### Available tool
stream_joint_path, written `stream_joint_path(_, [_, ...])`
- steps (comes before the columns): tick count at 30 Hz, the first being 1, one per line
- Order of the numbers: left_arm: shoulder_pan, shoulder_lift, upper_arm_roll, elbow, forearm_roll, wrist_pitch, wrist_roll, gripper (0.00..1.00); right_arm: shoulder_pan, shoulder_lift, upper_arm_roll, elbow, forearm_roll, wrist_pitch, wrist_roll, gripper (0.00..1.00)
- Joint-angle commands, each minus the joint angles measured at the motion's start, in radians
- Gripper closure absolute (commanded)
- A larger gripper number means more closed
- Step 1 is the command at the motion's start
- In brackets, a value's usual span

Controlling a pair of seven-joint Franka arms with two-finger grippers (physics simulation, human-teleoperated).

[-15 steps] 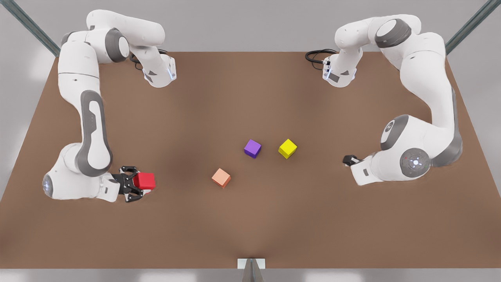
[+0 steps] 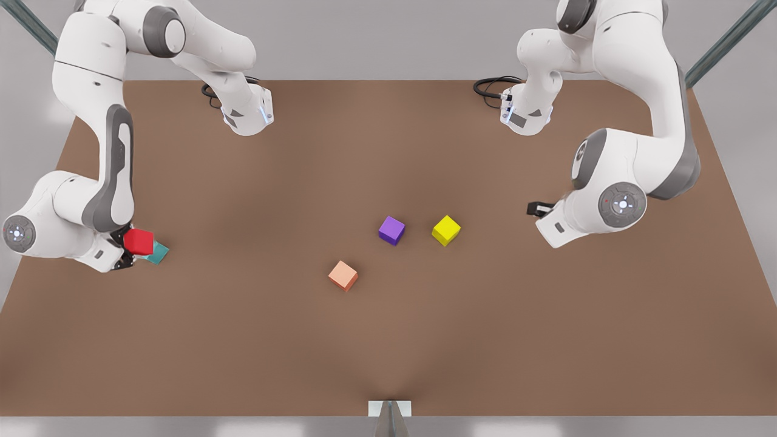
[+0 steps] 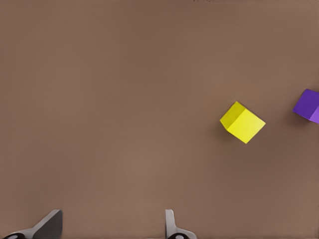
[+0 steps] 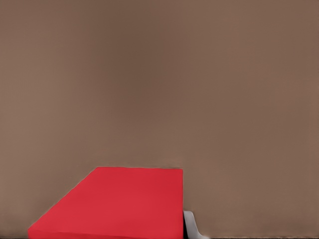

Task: Pick up red wooden cube and pass to hand red wooden cube and place in blue wooden cube

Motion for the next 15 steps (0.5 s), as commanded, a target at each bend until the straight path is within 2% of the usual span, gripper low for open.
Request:
stream_joint_path(1, [0.001, 0.003, 0.000, 0.001, -0.007, 0.011, -0.046, 0.00, -0.002, 0.009, -0.008, -0.001, -0.018, 0.147, 0.121, 0.49])
stream_joint_path(5, [0.028, 0.008, 0.001, 0.001, -0.068, 0.006, -0.047, 0.00, -0.003, 0.020, -0.022, -0.037, -0.018, 0.205, 0.121, 0.49])
stream_joint_path(15, [0.028, 0.023, 0.001, 0.001, -0.070, 0.006, -0.046, 0.00, -0.051, 0.046, -0.025, -0.155, -0.016, 0.302, 0.121, 0.49])
